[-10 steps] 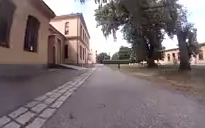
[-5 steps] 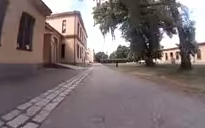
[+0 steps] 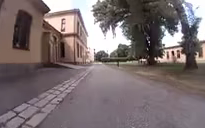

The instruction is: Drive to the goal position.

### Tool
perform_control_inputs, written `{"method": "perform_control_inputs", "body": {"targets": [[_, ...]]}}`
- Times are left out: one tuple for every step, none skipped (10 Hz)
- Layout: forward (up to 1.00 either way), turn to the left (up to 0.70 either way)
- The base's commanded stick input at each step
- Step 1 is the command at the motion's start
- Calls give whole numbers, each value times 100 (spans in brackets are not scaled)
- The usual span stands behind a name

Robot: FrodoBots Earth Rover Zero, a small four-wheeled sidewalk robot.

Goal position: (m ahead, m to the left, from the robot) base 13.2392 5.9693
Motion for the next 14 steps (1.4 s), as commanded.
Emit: {"method": "perform_control_inputs", "body": {"targets": [[85, 1], [85, 1], [85, 1], [85, 1], [85, 1], [85, 1], [85, 1], [85, 1], [85, 1], [85, 1], [85, 1], [85, 1], [85, 1], [85, 1]]}}
